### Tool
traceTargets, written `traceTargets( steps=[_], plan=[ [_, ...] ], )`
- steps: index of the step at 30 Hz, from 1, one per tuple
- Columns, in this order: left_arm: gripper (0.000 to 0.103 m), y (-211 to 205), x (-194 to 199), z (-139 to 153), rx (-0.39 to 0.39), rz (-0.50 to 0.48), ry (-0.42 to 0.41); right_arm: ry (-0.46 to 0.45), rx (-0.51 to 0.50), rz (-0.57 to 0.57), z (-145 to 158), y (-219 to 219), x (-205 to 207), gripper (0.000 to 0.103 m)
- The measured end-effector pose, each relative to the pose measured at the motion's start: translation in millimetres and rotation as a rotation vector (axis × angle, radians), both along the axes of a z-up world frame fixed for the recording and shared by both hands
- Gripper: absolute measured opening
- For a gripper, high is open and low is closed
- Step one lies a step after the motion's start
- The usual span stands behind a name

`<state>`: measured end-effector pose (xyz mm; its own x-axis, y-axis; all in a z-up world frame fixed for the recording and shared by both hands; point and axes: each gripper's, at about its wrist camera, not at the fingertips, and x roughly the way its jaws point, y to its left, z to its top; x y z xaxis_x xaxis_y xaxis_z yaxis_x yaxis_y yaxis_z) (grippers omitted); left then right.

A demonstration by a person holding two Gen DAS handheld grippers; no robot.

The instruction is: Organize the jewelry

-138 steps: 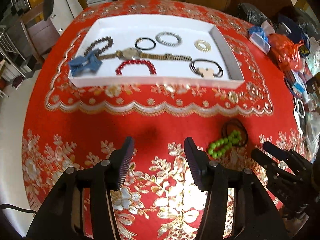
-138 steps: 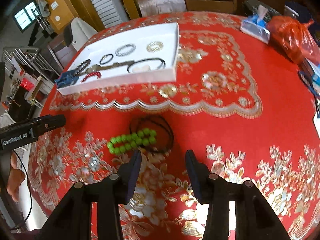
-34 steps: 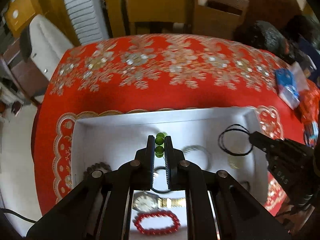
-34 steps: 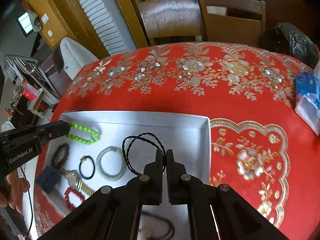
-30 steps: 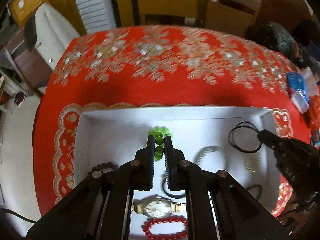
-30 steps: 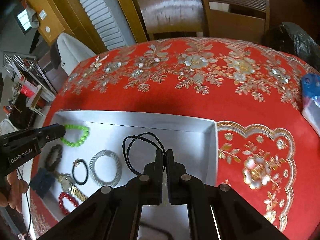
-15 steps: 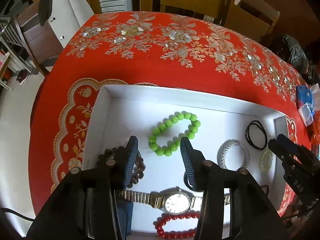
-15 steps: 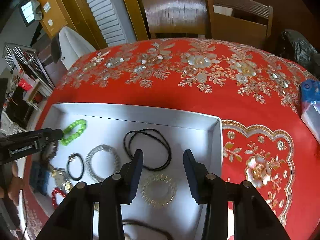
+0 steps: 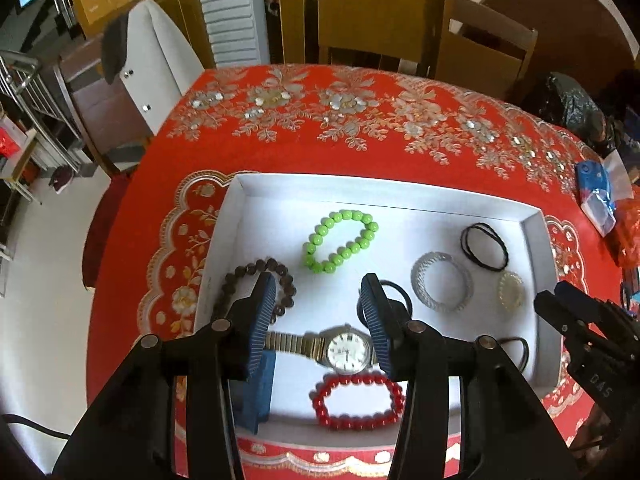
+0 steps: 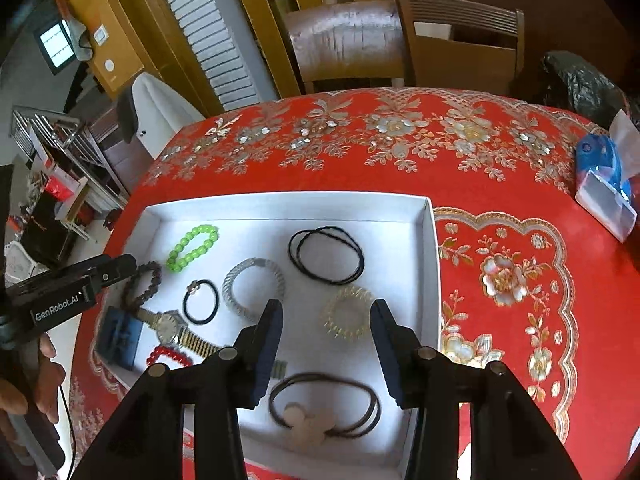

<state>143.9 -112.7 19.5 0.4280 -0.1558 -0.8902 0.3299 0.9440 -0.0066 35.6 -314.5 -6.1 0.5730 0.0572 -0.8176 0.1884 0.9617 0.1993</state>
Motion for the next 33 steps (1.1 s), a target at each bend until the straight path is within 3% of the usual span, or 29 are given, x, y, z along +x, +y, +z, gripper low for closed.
traceTargets(
  steps=[5, 9, 33],
  plan=[
    [0.044, 10, -21, 11, -0.024, 0.013, -0.009, -0.017, 0.0, -0.01, 10, 13, -16, 0.045],
    [0.044, 17, -37, 19, -0.024, 0.028, -0.028, -0.036, -0.012, -0.01, 18, 25, -29, 0.059],
    [0.044, 62, -112, 49, -0.062, 0.085, -0.113, -0.071, -0.069, 0.008, 44, 75, -86, 0.067]
  ],
)
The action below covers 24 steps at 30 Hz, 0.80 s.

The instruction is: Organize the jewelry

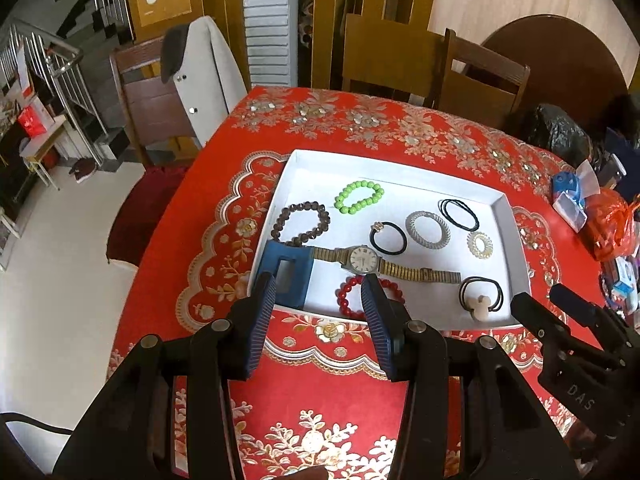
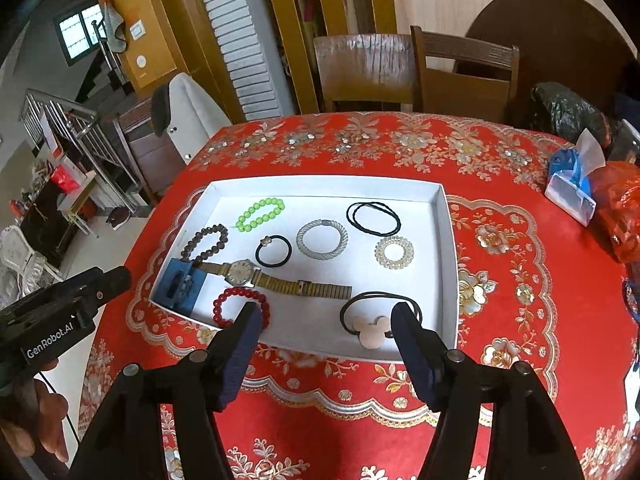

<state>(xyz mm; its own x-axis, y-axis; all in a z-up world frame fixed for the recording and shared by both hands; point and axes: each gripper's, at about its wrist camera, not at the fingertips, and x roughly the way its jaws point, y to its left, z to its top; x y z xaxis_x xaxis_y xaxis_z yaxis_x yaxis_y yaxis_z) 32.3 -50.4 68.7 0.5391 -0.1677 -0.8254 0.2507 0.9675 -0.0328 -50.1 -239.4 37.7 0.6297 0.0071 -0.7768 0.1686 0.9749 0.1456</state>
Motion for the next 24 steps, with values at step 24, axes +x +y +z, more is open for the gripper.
traceTargets(
  steps=[24],
  plan=[
    [0.044, -5, -17, 11, 0.018, -0.023, -0.04, -0.019, -0.008, -0.015, 10, 6, -13, 0.07]
  ],
)
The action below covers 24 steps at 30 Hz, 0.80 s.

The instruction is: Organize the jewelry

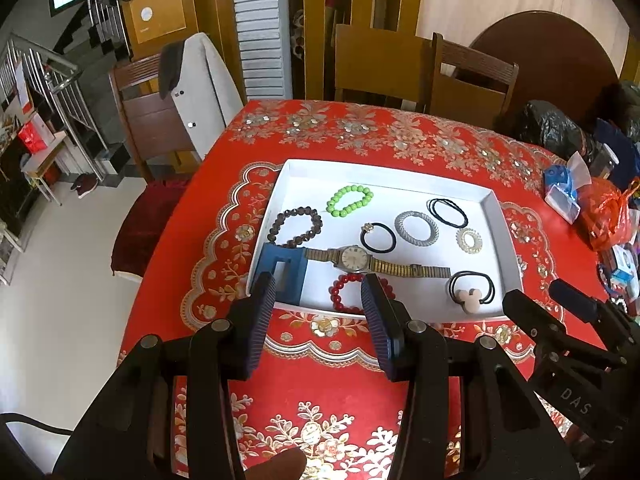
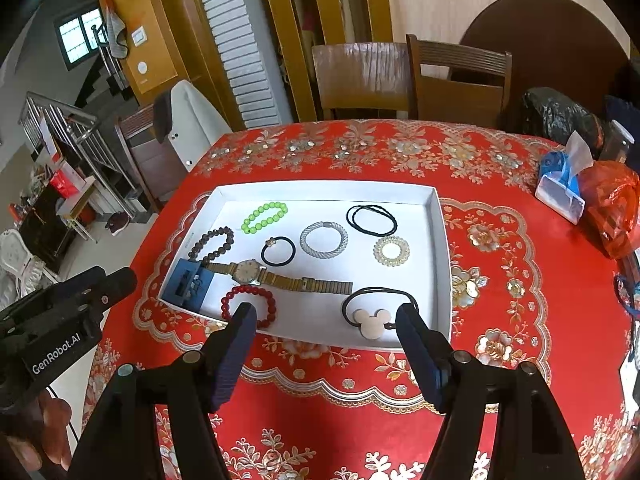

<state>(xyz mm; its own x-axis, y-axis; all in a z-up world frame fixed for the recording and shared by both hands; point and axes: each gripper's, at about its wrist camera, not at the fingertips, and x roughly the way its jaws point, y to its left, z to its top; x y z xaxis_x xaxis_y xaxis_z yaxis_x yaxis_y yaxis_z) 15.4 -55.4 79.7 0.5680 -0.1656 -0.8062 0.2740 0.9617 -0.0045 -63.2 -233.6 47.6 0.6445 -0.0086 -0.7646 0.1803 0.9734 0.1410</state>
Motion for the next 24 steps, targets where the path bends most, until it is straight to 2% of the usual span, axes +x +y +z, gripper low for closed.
traceTargets(
  steps=[24],
  plan=[
    [0.044, -4.2, 2.8, -4.7, 0.018, -0.006, 0.0, 0.023, 0.011, 0.02, -7.2, -5.2, 6.9, 0.07]
  ],
)
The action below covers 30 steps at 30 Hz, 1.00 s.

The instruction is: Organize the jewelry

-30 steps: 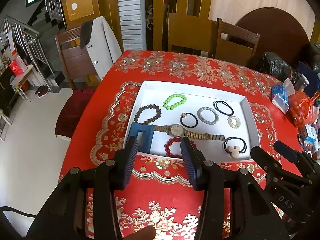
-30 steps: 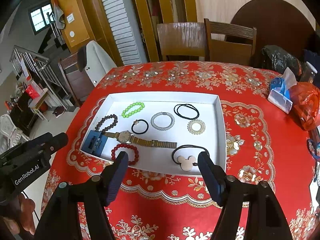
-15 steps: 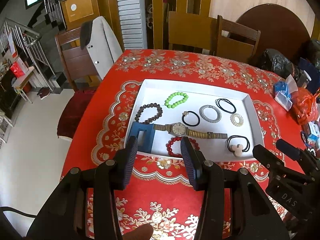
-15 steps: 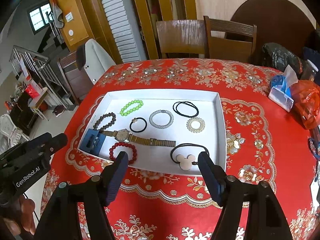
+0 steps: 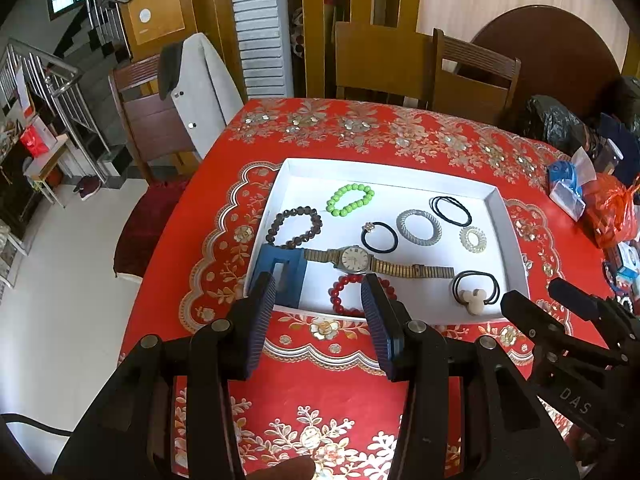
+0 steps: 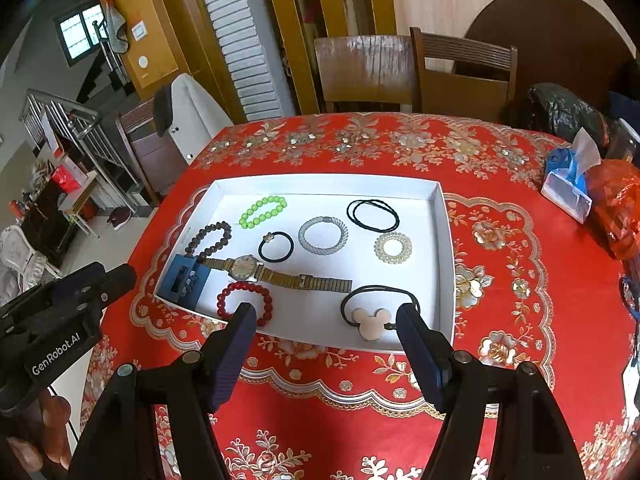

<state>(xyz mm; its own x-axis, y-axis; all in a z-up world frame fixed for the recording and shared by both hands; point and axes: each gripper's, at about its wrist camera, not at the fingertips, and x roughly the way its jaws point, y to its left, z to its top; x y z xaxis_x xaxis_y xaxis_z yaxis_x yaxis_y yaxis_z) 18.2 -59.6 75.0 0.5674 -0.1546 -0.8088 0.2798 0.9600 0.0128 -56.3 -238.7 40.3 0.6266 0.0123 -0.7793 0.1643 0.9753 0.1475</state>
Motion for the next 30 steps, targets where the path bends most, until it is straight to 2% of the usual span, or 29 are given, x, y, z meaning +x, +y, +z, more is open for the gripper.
traceTargets(
  steps=[30],
  plan=[
    [0.044, -6.7, -0.8, -8.7, 0.027, 0.007, 0.009, 0.019, 0.008, 0.017, -8.0, -2.6, 3.2, 0.07]
  ],
)
